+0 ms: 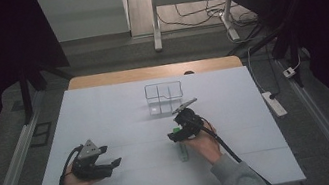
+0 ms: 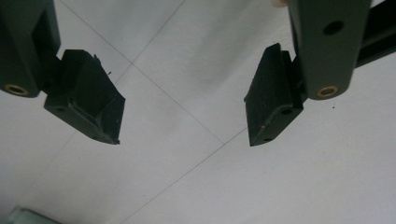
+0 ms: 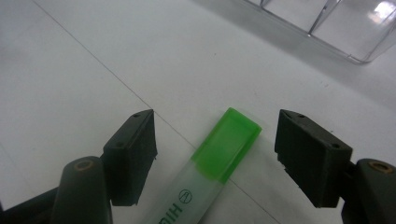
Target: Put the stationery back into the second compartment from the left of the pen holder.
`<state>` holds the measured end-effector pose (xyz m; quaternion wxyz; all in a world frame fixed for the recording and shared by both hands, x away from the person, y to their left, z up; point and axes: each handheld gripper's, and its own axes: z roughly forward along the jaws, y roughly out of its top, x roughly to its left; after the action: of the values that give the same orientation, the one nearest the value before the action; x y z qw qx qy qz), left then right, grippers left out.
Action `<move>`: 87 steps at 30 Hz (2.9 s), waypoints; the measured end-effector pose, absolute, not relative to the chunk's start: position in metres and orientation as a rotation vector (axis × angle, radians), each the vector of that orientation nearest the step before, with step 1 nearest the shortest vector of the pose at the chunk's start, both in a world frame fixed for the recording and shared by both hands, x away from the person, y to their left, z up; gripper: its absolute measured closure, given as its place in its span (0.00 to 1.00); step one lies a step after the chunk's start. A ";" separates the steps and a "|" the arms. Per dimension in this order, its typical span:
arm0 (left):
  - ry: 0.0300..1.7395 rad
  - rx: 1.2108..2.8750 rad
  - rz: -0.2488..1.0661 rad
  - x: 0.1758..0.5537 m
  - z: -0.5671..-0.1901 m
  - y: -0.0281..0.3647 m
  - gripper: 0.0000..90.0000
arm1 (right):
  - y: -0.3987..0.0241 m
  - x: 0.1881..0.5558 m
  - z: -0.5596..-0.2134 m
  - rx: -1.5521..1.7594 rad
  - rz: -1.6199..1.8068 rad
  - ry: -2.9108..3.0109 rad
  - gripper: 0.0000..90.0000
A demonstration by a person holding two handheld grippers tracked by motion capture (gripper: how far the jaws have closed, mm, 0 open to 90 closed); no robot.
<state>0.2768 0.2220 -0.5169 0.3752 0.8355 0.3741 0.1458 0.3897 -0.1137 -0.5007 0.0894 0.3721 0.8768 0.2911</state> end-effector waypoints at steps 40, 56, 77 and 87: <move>0.963 2.144 0.376 0.277 -0.520 0.224 0.31 | -0.108 0.390 -0.502 1.019 0.763 2.631 0.75; 0.970 2.134 0.384 0.277 -0.520 0.225 0.31 | -0.123 0.376 -0.447 0.921 1.112 2.502 0.75; 0.975 2.131 0.384 0.279 -0.520 0.226 0.31 | -0.139 0.381 -0.414 0.857 1.427 2.317 0.75; 0.976 2.128 0.385 0.279 -0.520 0.226 0.31 | -0.140 0.389 -0.410 0.846 1.477 2.280 0.75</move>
<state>0.2788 0.2262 -0.5202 0.3753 0.8313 0.3812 0.1505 0.3888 -0.1400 -0.4098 0.1475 0.2941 0.7925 0.5135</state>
